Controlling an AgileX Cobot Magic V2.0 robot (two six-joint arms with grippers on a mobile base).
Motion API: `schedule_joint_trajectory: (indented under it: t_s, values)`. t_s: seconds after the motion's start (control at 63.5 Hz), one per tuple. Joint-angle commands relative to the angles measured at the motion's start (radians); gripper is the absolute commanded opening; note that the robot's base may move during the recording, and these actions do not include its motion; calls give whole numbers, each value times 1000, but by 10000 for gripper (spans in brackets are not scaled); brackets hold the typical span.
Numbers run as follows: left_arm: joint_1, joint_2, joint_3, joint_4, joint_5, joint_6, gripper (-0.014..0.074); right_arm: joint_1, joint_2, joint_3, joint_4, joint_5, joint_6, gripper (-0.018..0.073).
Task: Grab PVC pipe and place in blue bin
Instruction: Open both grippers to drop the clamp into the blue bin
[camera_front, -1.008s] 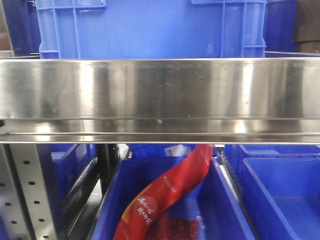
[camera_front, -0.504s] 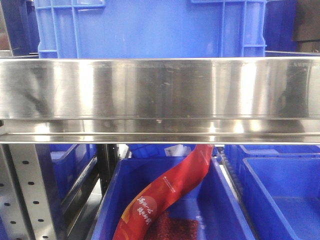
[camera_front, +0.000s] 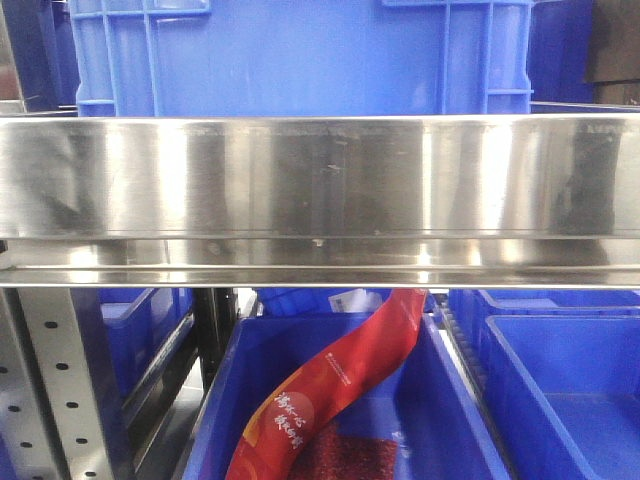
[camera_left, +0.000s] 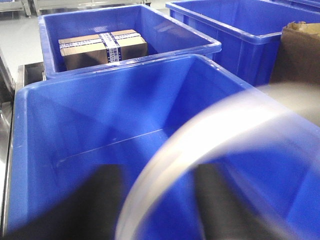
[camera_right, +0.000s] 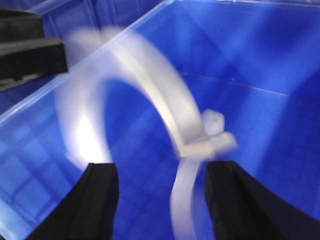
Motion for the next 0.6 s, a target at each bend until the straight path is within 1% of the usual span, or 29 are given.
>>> schedule_joint_trajectory:
  t_s: [0.0, 0.079, 0.126, 0.189, 0.205, 0.268, 0.331, 0.378, 0.488, 0.583]
  values:
    - [-6, -8, -11, -3, -13, -2, 360, 2, -6, -7, 4, -11, -7, 286]
    - [-6, -8, -11, -8, -6, -2, 343, 2, -8, -7, 5, -9, -7, 286]
    - [-6, -15, -11, -15, 9, -2, 312, 2, -15, -7, 5, -7, -7, 281]
    - [-6, -27, -11, -26, 26, -2, 205, 2, -29, -7, 5, -2, -7, 234]
    - [-6, -29, -11, -29, 33, -2, 164, 2, -32, -7, 5, 1, -7, 218]
    - [-6, -37, -11, -29, 40, -2, 17, 2, -39, -7, 5, 12, -7, 126]
    - [-6, -37, -11, -29, 40, -2, -111, 2, -41, -7, 5, 18, -7, 25]
    - [-6, -35, -11, -29, 42, -2, -111, 0, -36, -7, 5, 18, -7, -51]
    - [-6, -40, -6, -38, 53, -2, -111, -18, -19, -7, 3, 25, -7, -169]
    - [-6, -77, -6, -38, 95, -2, -111, -43, -40, -7, 3, 71, -7, -167]
